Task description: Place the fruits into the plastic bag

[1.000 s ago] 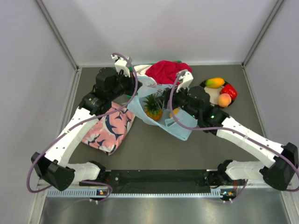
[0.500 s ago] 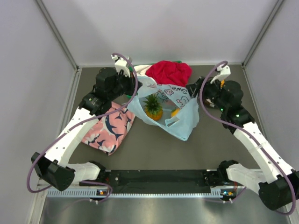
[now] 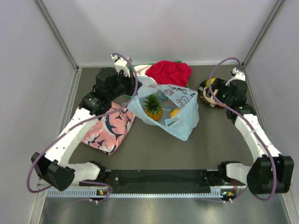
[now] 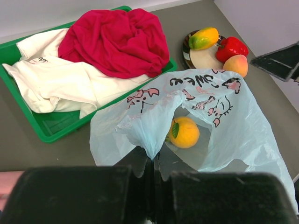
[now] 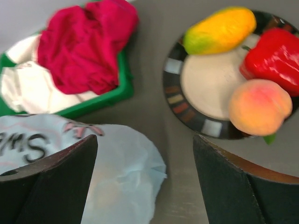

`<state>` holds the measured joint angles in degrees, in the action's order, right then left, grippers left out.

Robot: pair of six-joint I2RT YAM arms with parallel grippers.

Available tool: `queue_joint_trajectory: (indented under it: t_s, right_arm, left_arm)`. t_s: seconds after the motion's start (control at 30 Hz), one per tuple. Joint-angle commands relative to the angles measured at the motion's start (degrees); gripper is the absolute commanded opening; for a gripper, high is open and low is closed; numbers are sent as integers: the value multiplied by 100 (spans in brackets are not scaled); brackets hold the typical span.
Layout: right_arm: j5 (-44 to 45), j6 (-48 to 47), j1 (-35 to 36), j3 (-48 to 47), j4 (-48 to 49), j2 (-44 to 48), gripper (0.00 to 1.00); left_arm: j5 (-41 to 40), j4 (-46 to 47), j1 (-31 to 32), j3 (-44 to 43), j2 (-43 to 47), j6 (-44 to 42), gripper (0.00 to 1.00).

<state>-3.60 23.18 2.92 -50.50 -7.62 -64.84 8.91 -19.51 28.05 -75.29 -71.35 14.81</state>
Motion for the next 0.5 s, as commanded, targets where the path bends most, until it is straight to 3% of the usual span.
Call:
queue_joint_trajectory:
  t_s: [0.0,0.47]
  right_arm:
    - [631,-120,-178,-407,-240,-554,82]
    - [2618,-146,-239,-1620,-961,-2094,83]
  left_arm:
    - [-73,298,-2,23,122,-92,0]
    - [-108,263,-2,5,86,-136,0]
